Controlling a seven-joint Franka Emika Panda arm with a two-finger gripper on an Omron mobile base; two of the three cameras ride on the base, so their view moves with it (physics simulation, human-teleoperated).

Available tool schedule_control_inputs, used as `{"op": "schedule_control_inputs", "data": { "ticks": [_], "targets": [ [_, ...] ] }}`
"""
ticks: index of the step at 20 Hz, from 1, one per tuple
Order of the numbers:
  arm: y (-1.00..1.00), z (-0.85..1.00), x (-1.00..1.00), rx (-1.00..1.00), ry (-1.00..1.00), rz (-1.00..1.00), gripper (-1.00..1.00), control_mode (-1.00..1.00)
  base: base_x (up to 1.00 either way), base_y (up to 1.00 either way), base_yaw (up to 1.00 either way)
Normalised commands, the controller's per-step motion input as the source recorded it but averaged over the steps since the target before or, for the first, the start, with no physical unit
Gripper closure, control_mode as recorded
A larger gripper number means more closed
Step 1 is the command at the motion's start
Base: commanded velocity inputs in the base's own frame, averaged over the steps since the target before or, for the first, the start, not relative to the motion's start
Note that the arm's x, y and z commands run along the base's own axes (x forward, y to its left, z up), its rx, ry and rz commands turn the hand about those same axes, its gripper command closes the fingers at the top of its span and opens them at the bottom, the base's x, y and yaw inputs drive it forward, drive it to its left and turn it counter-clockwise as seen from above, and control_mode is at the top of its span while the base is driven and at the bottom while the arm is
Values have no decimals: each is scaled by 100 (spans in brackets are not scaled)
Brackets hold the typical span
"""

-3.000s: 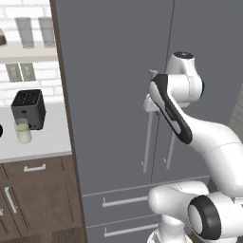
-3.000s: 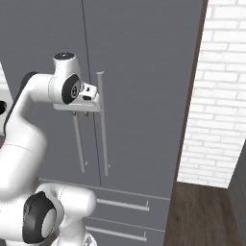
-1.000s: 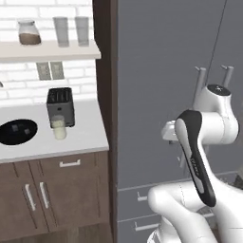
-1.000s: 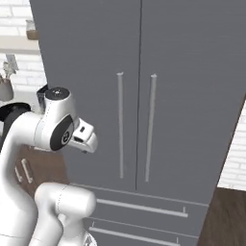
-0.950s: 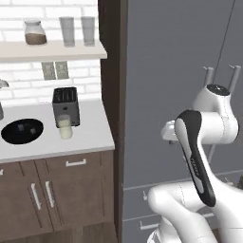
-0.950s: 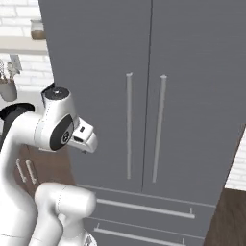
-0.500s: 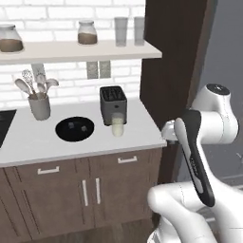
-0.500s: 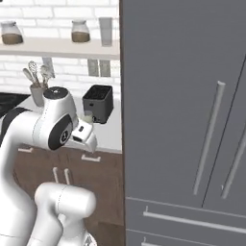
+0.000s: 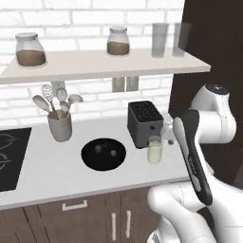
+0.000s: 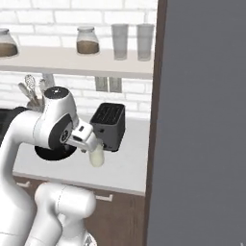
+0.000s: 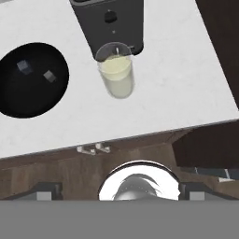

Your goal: Grab a lemon wedge from the fridge and one ice cube from the ice bowl, and put them in the glass of lemonade.

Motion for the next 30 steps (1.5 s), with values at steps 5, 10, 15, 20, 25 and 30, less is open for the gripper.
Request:
{"op": "schedule_control_inputs", "data": {
  "ticks": [5, 10, 15, 20, 25, 30],
  "targets": [
    [0, 0, 0, 0, 0, 0, -100, 100, 35, 64, 0],
    [0, 0, 0, 0, 0, 0, -100, 100, 63, 46, 1],
    [1, -8, 12, -3, 6, 2, -100, -100, 72, 1, 3],
    [11, -86, 62, -9, 25, 11, -100, -100, 0, 0, 0],
    [19, -80, 53, -2, 17, 8, -100, -100, 0, 0, 0],
    [2, -38, 35, 1, 2, 9, -100, -100, 0, 0, 0]
  ]
}}
